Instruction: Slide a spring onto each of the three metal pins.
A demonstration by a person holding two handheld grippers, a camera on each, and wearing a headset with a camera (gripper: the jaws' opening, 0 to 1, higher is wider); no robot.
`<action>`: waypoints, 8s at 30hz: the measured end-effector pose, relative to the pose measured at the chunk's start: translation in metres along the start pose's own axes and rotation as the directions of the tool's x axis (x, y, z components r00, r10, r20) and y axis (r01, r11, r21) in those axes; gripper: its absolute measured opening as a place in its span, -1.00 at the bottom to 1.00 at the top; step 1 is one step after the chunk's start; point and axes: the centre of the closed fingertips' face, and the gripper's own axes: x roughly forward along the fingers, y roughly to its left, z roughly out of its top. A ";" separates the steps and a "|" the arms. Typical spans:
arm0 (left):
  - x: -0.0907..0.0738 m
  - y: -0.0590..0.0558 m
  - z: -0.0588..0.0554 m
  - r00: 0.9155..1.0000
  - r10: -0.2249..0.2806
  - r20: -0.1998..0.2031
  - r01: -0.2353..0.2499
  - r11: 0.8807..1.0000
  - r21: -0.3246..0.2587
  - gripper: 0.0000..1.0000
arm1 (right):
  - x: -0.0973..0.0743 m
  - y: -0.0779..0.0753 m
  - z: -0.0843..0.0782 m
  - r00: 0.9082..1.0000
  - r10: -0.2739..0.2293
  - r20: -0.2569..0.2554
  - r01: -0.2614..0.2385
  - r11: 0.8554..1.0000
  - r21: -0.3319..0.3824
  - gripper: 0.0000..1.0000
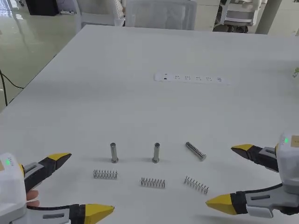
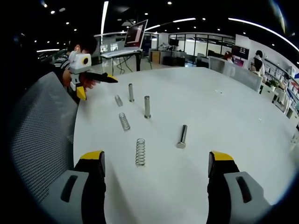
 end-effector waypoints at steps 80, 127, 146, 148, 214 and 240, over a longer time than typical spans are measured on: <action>0.001 0.001 -0.003 1.000 -0.006 -0.002 0.006 1.000 -0.008 0.94 | 0.065 -0.058 0.036 0.977 -0.074 -0.198 0.078 0.997 0.014 -0.43; 0.002 0.001 -0.006 1.000 -0.008 -0.008 0.008 1.000 -0.019 0.92 | 0.098 -0.065 0.011 0.894 -0.111 -0.434 0.172 0.979 0.105 -0.90; -0.001 0.001 0.002 1.000 -0.007 0.006 0.007 1.000 -0.002 0.92 | 0.070 -0.056 0.026 0.931 -0.125 -0.343 0.184 0.972 0.144 -0.90; -0.001 0.000 0.002 1.000 -0.007 0.008 0.007 1.000 -0.002 0.92 | 0.067 -0.056 0.026 0.934 -0.129 -0.334 0.187 0.972 0.146 -0.90; 0.001 -0.016 0.013 0.999 -0.047 0.014 0.047 0.998 0.037 0.90 | 0.019 -0.026 -0.005 0.947 -0.111 -0.303 0.155 0.980 0.126 -0.62; 0.004 -0.020 0.011 0.998 -0.064 0.012 0.064 0.997 0.035 0.90 | 0.030 0.029 -0.023 0.925 0.066 -0.375 -0.042 0.997 0.072 -0.66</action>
